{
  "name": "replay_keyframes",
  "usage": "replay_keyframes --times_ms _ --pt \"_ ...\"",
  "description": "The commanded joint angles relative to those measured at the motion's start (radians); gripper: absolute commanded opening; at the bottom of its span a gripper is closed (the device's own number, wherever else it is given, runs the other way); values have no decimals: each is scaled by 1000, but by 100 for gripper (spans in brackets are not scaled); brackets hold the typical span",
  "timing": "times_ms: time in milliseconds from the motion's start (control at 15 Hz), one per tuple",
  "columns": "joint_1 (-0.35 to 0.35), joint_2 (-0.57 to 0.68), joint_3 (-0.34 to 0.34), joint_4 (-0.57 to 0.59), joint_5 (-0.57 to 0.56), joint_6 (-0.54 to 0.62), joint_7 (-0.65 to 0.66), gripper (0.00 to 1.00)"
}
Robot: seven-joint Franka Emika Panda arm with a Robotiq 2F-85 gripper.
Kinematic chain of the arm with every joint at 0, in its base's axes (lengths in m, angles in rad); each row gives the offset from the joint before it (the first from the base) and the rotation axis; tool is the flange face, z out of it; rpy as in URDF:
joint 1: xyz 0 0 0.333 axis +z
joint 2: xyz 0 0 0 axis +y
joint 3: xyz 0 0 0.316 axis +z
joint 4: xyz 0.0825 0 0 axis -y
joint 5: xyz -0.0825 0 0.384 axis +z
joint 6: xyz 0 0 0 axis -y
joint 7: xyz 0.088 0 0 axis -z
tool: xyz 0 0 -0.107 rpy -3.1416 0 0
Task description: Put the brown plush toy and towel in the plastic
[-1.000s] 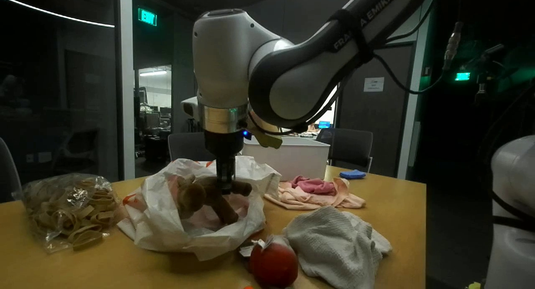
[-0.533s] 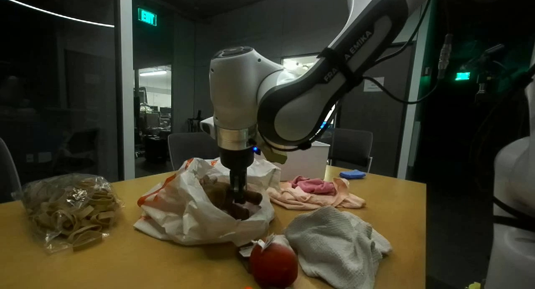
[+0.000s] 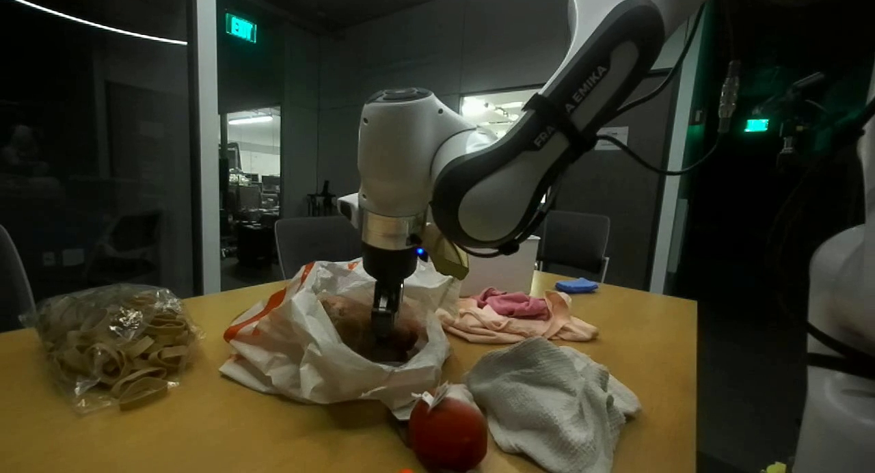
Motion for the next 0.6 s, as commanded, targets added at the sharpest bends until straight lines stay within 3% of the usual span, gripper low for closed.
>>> replay_keyframes --times_ms 0,67,200,400,533 --pt "-15 -109 -14 -40 3 1 30 81" --pt "-18 -138 -15 -49 28 -22 32 88" --pt "-11 -198 -18 -71 191 -124 -36 100" --pt "50 -300 -95 -114 464 -305 -184 100" --pt "25 -401 -102 -156 601 -412 -257 100"
